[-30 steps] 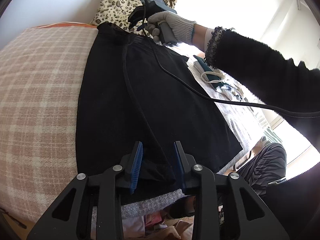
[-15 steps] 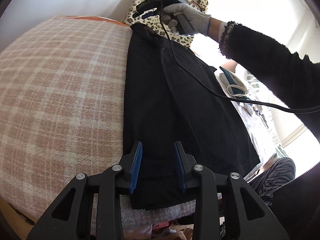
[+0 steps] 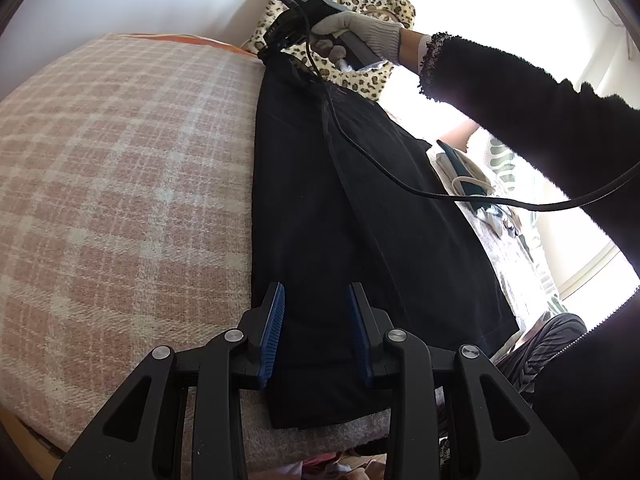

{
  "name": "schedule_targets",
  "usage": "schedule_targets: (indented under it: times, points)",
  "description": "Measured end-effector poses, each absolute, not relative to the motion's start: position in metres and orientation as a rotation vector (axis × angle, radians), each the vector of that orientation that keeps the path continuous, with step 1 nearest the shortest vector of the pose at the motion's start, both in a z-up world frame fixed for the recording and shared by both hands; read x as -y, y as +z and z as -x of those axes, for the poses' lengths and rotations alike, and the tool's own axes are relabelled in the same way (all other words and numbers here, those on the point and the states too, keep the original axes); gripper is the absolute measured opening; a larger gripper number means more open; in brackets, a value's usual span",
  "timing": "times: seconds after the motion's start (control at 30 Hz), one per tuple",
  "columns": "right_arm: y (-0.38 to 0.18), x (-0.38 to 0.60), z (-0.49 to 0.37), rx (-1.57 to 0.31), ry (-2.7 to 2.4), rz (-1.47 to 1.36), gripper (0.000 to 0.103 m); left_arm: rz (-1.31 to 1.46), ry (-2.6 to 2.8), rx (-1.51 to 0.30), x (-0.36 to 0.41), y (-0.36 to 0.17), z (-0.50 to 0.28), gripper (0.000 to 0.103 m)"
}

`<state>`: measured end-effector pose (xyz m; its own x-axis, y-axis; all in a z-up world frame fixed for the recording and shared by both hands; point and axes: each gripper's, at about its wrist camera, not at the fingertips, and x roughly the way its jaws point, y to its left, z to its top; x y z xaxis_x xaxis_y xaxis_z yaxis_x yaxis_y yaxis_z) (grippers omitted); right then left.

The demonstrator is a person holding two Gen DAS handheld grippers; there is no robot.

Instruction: Fold small clothes

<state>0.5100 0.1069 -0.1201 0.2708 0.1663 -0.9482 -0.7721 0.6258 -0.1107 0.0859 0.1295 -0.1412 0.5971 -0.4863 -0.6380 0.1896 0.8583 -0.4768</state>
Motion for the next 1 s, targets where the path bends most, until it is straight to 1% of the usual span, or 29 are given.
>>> schedule_targets:
  times: [0.03, 0.1, 0.27, 0.33, 0.43, 0.57, 0.6, 0.63, 0.67, 0.8, 1.0]
  points:
    - [-0.119, -0.105, -0.510, -1.128, 0.699, 0.645, 0.002, 0.379, -0.403, -0.845, -0.129, -0.141, -0.086, 0.030]
    - [-0.116, -0.104, -0.511, -1.106, 0.693, 0.637, 0.000, 0.368, -0.401, -0.843, -0.128, -0.141, -0.086, 0.030]
    - [-0.095, -0.078, -0.523, -1.062, 0.610, 0.446, 0.000, 0.353, -0.402, -0.837, -0.127, -0.141, -0.085, 0.030]
    - [-0.098, -0.072, -0.534, -1.072, 0.583, 0.387, 0.000, 0.346, -0.401, -0.835, -0.127, -0.142, -0.085, 0.030]
    - [-0.109, -0.071, -0.541, -1.056, 0.513, 0.420, 0.000, 0.347, -0.397, -0.836, -0.127, -0.141, -0.085, 0.030]
    - [-0.106, -0.059, -0.556, -1.055, 0.457, 0.295, 0.000, 0.334, -0.395, -0.838, -0.125, -0.141, -0.085, 0.030]
    - [-0.102, -0.055, -0.557, -1.058, 0.452, 0.264, 0.007, 0.333, -0.394, -0.838, -0.124, -0.141, -0.084, 0.030]
    - [-0.096, -0.050, -0.558, -1.053, 0.451, 0.240, 0.023, 0.332, -0.394, -0.838, -0.125, -0.141, -0.084, 0.030]
    - [-0.089, -0.047, -0.557, -1.032, 0.451, 0.231, 0.026, 0.332, -0.393, -0.838, -0.125, -0.141, -0.084, 0.030]
    - [-0.059, -0.025, -0.543, -0.999, 0.479, 0.181, 0.027, 0.343, -0.389, -0.848, -0.128, -0.139, -0.083, 0.030]
    - [-0.023, 0.036, -0.488, -0.965, 0.536, 0.155, 0.031, 0.330, -0.316, -0.799, -0.140, -0.126, -0.071, 0.030]
